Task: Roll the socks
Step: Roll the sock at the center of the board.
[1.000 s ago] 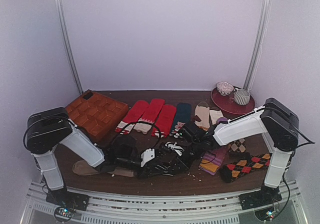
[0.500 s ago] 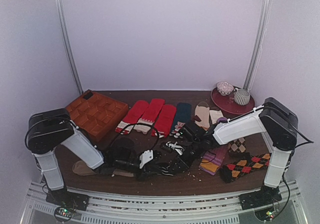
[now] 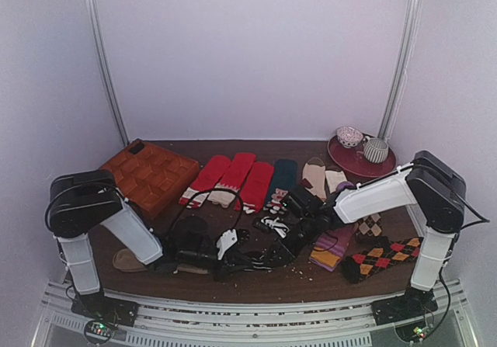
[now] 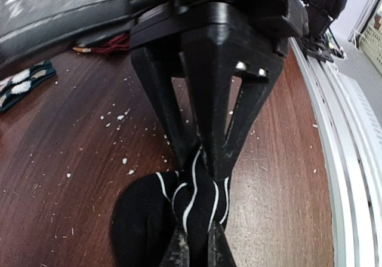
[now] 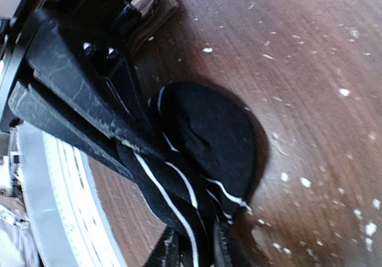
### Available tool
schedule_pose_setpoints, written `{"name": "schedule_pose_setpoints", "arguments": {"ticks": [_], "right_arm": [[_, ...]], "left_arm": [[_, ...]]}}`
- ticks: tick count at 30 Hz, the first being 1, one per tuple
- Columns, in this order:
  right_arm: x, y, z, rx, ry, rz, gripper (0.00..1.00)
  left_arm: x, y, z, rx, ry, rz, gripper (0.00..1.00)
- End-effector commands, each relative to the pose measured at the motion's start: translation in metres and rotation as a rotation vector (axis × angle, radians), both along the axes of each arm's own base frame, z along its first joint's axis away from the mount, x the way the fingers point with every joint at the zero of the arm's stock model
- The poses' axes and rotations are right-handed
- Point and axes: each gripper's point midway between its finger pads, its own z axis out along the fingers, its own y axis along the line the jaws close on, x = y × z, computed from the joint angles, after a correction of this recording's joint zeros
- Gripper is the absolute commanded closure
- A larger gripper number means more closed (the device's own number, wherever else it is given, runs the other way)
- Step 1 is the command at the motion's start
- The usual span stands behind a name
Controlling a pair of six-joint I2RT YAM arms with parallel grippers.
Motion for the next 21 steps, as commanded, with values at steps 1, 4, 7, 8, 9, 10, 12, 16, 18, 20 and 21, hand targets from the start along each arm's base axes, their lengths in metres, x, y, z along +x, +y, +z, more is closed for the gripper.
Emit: {"name": "schedule_pose_setpoints", "arguments": {"ticks": [1,4,7,8,9,10,12,16,18,20,21], "right_arm": [[0.022,-0.021,0.002,-0.032,-0.151,-0.083,0.73],[0.028,-0.018,0.025,0.062,-0.304,-0.07,0.65],[0.025,-0.014,0.042,0.159,-0.419,-0.034,0.59],[0.022,-0.013,0.045,0.178,-0.451,-0.016,0.57],[0.019,-0.013,0.046,0.194,-0.482,0.002,0.54],[0.015,-0.01,0.049,0.213,-0.514,0.029,0.51],[0.006,-0.008,0.046,0.22,-0.563,0.088,0.45],[0.003,-0.001,0.033,0.189,-0.557,0.132,0.33],[0.002,0.001,0.023,0.161,-0.558,0.148,0.31],[0.004,0.002,0.017,0.144,-0.569,0.149,0.3],[0.004,0.003,0.014,0.142,-0.563,0.152,0.3]], "left_arm": [[-0.032,0.056,-0.091,0.322,0.277,0.086,1.0],[-0.038,0.063,-0.1,0.362,0.332,0.102,1.0],[-0.043,0.07,-0.109,0.405,0.377,0.109,1.0],[-0.045,0.072,-0.113,0.419,0.392,0.107,1.0],[-0.047,0.074,-0.116,0.433,0.406,0.108,1.0],[-0.049,0.075,-0.119,0.442,0.418,0.108,1.0],[-0.052,0.079,-0.123,0.458,0.438,0.113,1.0],[-0.057,0.083,-0.128,0.47,0.465,0.114,1.0],[-0.058,0.085,-0.129,0.475,0.473,0.116,1.0],[-0.058,0.086,-0.13,0.477,0.476,0.117,1.0],[-0.058,0.087,-0.13,0.478,0.477,0.118,1.0]]}}
